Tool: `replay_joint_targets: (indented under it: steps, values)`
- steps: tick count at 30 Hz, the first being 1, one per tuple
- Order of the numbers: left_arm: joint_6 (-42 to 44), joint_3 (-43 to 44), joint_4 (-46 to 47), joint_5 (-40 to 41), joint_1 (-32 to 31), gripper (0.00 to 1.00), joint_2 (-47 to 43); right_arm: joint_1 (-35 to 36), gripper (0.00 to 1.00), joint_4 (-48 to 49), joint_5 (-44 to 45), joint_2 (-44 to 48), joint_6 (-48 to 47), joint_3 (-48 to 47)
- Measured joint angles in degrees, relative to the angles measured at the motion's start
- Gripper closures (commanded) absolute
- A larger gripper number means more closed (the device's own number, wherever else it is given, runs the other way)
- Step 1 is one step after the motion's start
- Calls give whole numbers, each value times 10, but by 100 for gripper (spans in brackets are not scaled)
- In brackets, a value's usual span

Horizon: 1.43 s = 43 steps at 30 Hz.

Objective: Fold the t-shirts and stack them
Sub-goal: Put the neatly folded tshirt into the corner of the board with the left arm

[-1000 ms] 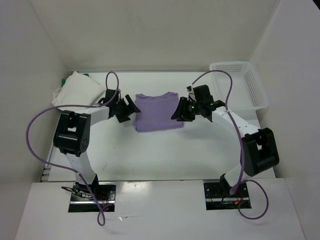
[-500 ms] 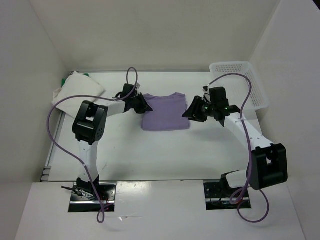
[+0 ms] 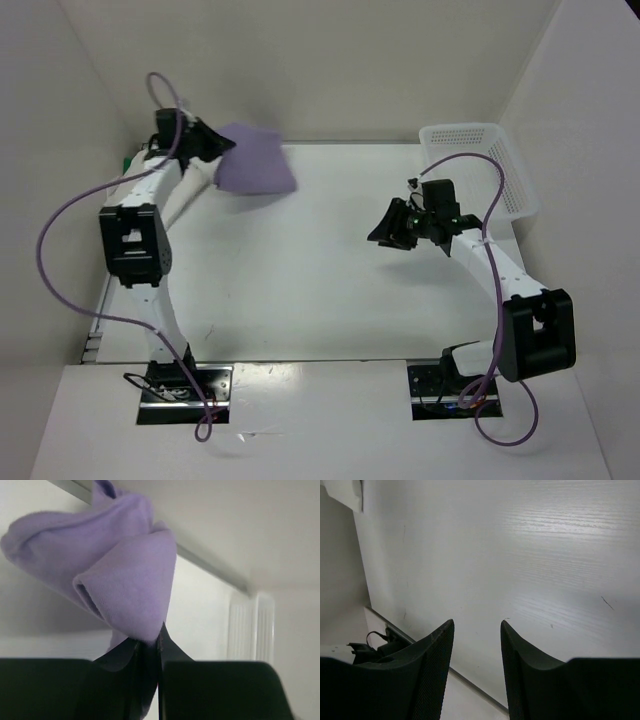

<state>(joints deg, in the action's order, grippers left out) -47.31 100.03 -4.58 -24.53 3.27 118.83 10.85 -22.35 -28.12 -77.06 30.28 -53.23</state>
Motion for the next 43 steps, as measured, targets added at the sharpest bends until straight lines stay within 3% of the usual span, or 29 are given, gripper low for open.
replay_joint_targets:
  steps: [2,3,4,8,13,18,23,24,25,32,43]
  values:
    - [-13,-28,13,1,68,80,-28,0,52,0,-5,-1,-4,0]
    - [-23,-60,26,5,106,56,-52,0,52,0,-8,-3,-5,0]
    - [-30,-101,41,10,140,1,-79,0,52,0,-12,-5,-7,0]
    - [-70,-276,65,42,235,0,-194,0,52,0,-24,-20,-17,0]
    - [-99,-461,63,54,202,0,-317,0,52,-1,-38,-44,-31,0]
    - [-79,-526,-9,67,193,0,-470,0,52,0,-42,-45,-34,1]
    - [-35,-576,-56,47,187,0,-624,0,42,3,-40,-45,-26,28]
    - [-25,-592,-70,36,180,0,-647,0,27,2,-40,-45,-24,33]
    - [-19,-610,-84,25,172,0,-666,2,0,1,-38,-45,-19,37]
    - [10,-658,-173,-42,78,0,-691,30,0,2,-4,-46,8,38]
    - [46,-576,-154,-101,10,0,-664,35,0,-6,67,-47,61,36]
